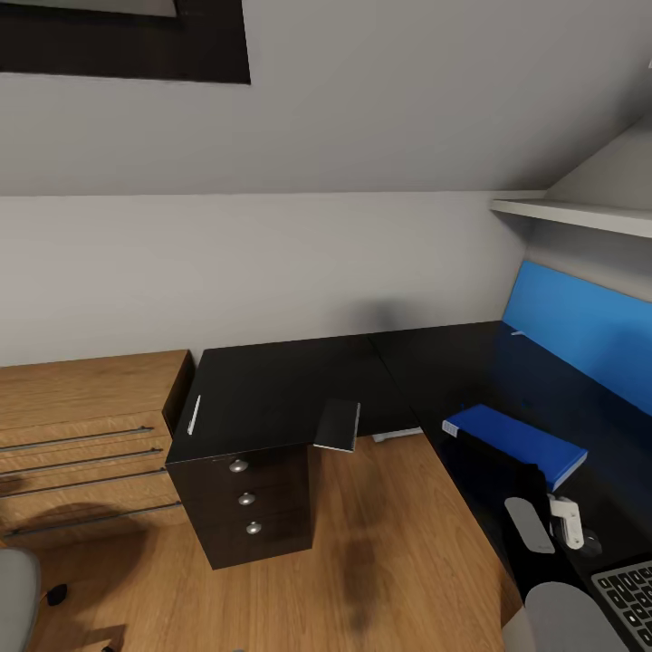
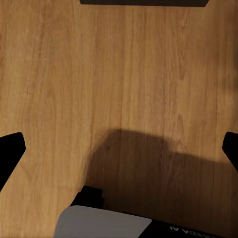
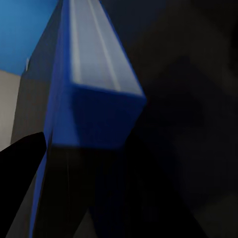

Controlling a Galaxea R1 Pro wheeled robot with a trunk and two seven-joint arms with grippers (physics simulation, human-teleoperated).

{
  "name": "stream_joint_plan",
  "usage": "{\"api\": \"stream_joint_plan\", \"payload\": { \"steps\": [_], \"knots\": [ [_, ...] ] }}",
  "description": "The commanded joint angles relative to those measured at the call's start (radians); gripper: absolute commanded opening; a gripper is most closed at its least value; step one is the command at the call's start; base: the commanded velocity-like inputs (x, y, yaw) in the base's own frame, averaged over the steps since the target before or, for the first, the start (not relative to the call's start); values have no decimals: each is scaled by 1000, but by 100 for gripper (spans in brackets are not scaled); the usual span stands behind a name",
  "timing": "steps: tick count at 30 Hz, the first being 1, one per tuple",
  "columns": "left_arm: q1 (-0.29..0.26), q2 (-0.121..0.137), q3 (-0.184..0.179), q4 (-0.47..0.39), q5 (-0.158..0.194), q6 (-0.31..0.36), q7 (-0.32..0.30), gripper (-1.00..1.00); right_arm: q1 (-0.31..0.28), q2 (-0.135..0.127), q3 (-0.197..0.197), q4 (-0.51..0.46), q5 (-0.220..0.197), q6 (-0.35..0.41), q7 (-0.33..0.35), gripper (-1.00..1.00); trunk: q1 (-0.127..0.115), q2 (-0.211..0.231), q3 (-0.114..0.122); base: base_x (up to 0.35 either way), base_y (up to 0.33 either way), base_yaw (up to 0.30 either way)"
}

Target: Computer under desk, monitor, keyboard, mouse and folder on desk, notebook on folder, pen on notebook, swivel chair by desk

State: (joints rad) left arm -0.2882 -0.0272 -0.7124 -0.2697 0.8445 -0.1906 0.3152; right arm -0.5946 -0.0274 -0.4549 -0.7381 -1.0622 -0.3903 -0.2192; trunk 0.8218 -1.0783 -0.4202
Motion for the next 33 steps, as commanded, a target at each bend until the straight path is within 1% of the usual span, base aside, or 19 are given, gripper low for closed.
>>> {"api": "stream_joint_plan", "payload": {
  "steps": [1,3,4,33],
  "knots": [
    [-1,0,-9,0,8,-4,5,100,-1,0,2,-1,-7,-4,-2,-100,0,-1,-1,0,0,0],
    [-1,0,-9,0,8,-4,5,100,-1,0,2,-1,-7,-4,-2,-100,0,-1,-1,0,0,0],
    [-1,1,-9,0,8,-4,5,100,-1,0,2,-1,-7,-4,-2,100,0,-1,-1,0,0,0],
    [-1,1,-9,0,8,-4,5,100,-1,3,2,-6,-6,-8,3,100,0,-1,-1,0,0,0]
  ]
}}
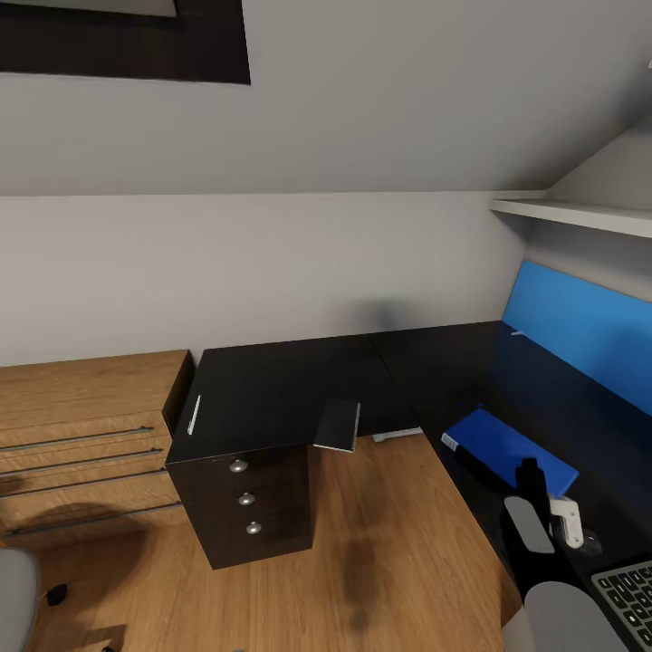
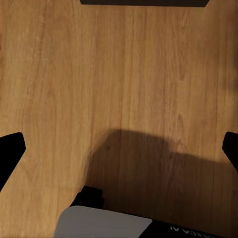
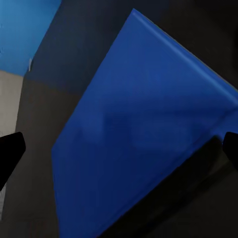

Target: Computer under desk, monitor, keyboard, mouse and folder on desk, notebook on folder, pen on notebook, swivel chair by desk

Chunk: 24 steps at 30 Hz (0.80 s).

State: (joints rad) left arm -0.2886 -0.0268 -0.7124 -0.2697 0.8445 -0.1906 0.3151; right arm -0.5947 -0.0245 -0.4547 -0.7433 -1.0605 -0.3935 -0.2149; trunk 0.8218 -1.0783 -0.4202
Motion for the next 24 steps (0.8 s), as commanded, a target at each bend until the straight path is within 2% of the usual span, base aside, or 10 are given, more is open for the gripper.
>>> {"api": "stream_joint_plan", "payload": {
  "steps": [1,7,9,11,16,18,20,24],
  "knots": [
    [-1,0,-9,0,8,-4,5,100,-1,0,2,-2,-8,-4,0,100,0,-1,-1,0,0,0],
    [0,0,-9,0,8,-4,5,100,0,10,4,-45,-9,-1,40,100,0,-1,-1,0,0,0],
    [-1,0,-9,0,8,-4,5,100,1,25,4,-67,-9,1,58,100,0,-1,-1,0,0,0],
    [-1,-1,-9,0,8,-4,5,100,1,51,4,-99,-9,2,74,100,0,-1,-1,0,0,0],
    [-1,-1,-9,0,8,-4,5,100,2,57,5,-106,-9,2,77,100,0,-1,-1,0,0,0],
    [-1,-1,-9,0,8,-4,5,100,2,69,10,-107,-8,4,79,100,0,-1,-1,0,0,0],
    [-1,-1,-9,0,8,-4,5,100,3,76,18,-107,-8,4,79,100,0,-1,-1,0,0,0],
    [-1,-1,-9,0,8,-4,5,100,3,109,67,-101,-8,5,80,100,0,-1,-1,0,0,0]
  ]
}}
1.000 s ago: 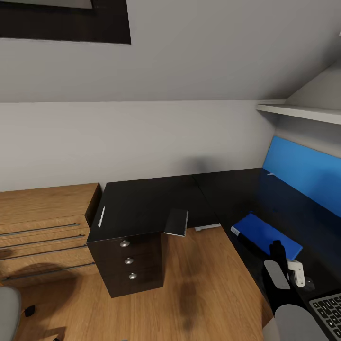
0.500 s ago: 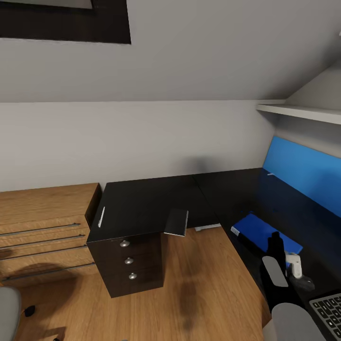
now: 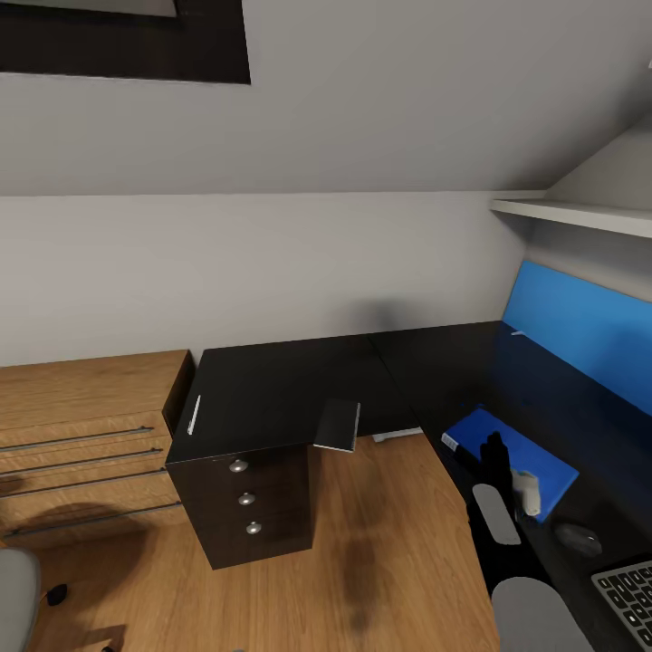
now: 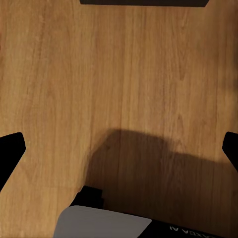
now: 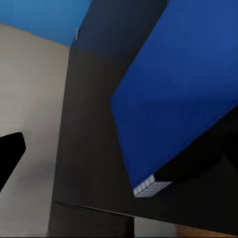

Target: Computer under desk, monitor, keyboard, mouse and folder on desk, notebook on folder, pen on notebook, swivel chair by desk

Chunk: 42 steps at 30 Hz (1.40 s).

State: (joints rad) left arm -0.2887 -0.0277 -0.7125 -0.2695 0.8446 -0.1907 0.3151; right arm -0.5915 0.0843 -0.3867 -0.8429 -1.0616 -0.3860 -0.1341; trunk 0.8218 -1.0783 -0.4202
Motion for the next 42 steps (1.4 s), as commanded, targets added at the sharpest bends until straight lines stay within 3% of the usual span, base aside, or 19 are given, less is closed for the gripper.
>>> {"api": "stream_joint_plan", "payload": {
  "steps": [1,8,10,19,30,38,42],
  "knots": [
    [-1,0,-8,0,8,-4,5,100,-1,6,8,2,-6,-2,0,100,0,-1,-1,0,0,0],
    [-1,0,-8,0,8,-4,5,100,-1,30,69,86,-6,-2,0,100,0,-1,-1,0,0,2],
    [-1,0,-8,0,8,-4,5,100,-1,43,107,120,-7,-2,0,100,0,-1,0,0,0,100],
    [-1,3,-4,-1,12,-7,8,100,-1,70,148,150,-8,3,-2,100,0,-1,8,0,0,169],
    [0,3,2,-12,13,-8,10,100,-1,77,152,154,-10,141,-1,100,0,-1,11,0,0,221],
    [-1,5,51,-13,12,-20,10,100,-1,77,152,153,-11,232,15,100,31,-57,-14,0,0,88],
    [-1,5,62,-13,11,-23,11,100,-1,77,151,156,-11,325,79,100,46,-85,-27,0,0,8]
  ]
}}
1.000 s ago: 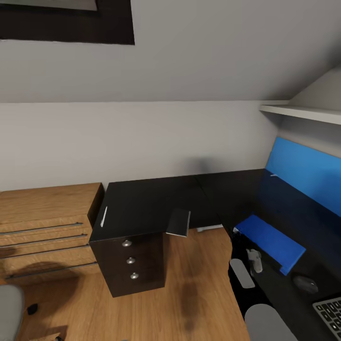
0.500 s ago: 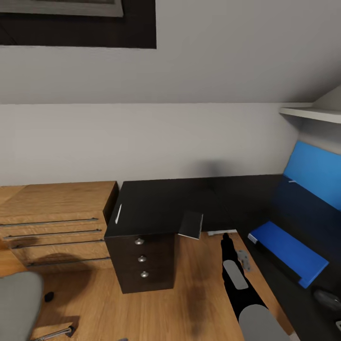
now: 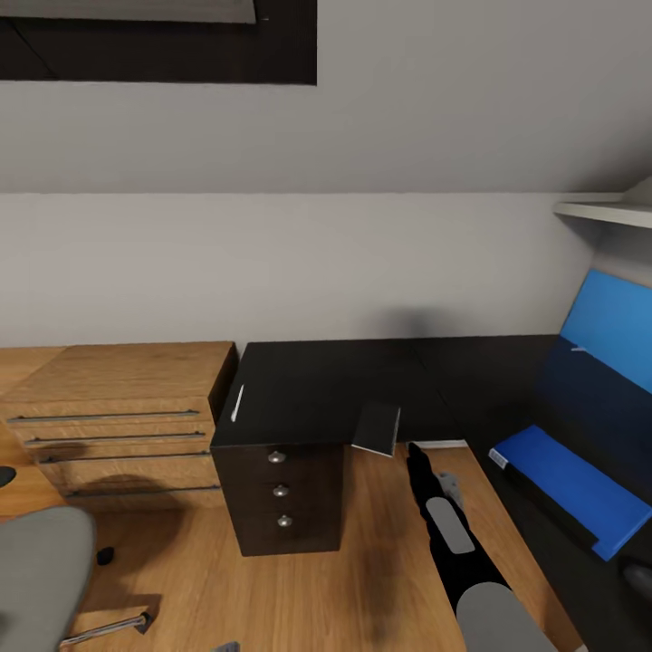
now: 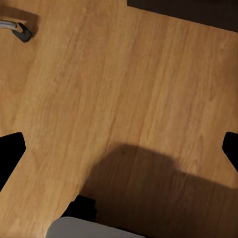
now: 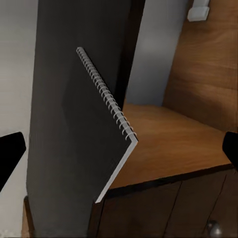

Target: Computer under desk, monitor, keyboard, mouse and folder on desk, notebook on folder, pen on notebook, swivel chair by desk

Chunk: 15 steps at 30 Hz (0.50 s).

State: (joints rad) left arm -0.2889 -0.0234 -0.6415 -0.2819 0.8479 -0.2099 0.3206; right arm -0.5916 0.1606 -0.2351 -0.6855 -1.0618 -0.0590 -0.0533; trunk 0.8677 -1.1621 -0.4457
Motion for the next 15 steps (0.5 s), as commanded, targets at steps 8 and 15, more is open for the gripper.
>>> {"api": "stream_joint_plan", "payload": {
  "steps": [8,15],
  "knots": [
    [0,-1,-8,0,8,-4,6,100,-1,-2,-2,1,-9,64,48,100,31,-57,-26,0,0,1],
    [-1,-1,-9,0,8,-4,6,100,-1,-6,-3,20,-8,72,64,100,58,-106,-48,0,0,0]
  ]
}}
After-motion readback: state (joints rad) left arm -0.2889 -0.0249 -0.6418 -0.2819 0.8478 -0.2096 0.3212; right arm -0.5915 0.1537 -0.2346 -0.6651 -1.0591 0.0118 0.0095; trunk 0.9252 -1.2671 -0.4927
